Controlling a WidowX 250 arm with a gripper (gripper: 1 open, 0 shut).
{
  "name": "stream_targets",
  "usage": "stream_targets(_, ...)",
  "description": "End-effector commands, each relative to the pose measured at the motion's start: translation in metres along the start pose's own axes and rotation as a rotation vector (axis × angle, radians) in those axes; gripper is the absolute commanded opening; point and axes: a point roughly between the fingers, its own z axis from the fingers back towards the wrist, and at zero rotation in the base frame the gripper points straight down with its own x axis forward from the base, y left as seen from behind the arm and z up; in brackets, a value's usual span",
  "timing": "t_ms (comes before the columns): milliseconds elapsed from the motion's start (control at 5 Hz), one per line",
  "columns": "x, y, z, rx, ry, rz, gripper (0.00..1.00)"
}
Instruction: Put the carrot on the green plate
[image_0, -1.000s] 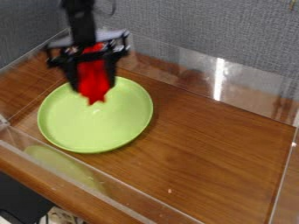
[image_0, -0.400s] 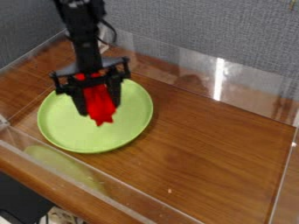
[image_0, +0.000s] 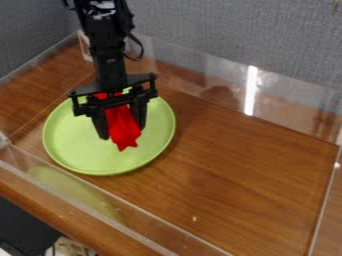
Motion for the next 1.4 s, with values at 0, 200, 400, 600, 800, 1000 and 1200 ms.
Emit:
stream_targets(0, 0.0, 0.0, 0.029, -0.046, -0.074, -0.002, 0.0)
stream_targets(200, 0.003, 0.005, 0.033, -0.048, -0.083, 0.01, 0.0)
stream_targets(400, 0.007, 0.007, 0.033, -0.048, -0.086, 0.023, 0.0)
stream_targets(600, 0.015, 0.007, 0.03, -0.046, -0.089, 0.037, 0.0)
stream_targets(800, 0.024, 0.006, 0.024, -0.038, -0.096, 0.044, 0.0)
stream_targets(1000, 0.029, 0.005, 0.019, -0.029, -0.105, 0.031, 0.0)
stream_targets(1200, 0.031, 0.005, 0.017, -0.022, -0.111, 0.022, 0.0)
